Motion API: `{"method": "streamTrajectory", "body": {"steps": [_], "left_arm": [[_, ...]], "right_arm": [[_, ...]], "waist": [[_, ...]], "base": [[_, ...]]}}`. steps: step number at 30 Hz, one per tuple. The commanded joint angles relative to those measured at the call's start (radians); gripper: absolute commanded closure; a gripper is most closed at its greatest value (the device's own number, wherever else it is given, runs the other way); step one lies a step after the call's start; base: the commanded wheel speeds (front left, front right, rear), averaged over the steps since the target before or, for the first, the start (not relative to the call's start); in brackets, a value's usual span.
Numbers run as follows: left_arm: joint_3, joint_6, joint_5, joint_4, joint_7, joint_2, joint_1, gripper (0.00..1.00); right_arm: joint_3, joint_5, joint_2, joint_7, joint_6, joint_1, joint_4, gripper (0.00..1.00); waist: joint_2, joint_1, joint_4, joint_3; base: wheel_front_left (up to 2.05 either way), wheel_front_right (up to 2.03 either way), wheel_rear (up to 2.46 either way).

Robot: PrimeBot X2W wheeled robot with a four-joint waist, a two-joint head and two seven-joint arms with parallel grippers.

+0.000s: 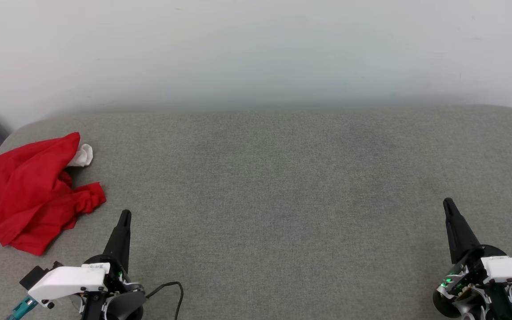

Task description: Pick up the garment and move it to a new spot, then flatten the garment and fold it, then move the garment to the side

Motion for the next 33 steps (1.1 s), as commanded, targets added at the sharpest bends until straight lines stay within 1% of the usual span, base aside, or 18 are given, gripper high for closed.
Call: {"method": "streamTrajectory", "body": {"steps": [1, 33], "left_arm": [[0.001, -0.003, 0.000, -0.001, 0.001, -0.002, -0.010, 1.00], [0.001, -0.003, 0.000, -0.001, 0.001, -0.002, -0.010, 1.00]], "right_arm": [[0.000, 0.003, 0.004, 0.000, 0.000, -0.013, 0.000, 1.00], [0.000, 0.003, 0.004, 0.000, 0.000, -0.013, 0.000, 1.00]], "waist": [[-0.0001, 0.0000, 0.000, 0.000], [-0.0001, 0.0000, 0.000, 0.000]], "base": [[0.00, 0.00, 0.00], [0.00, 0.00, 0.00]]}}
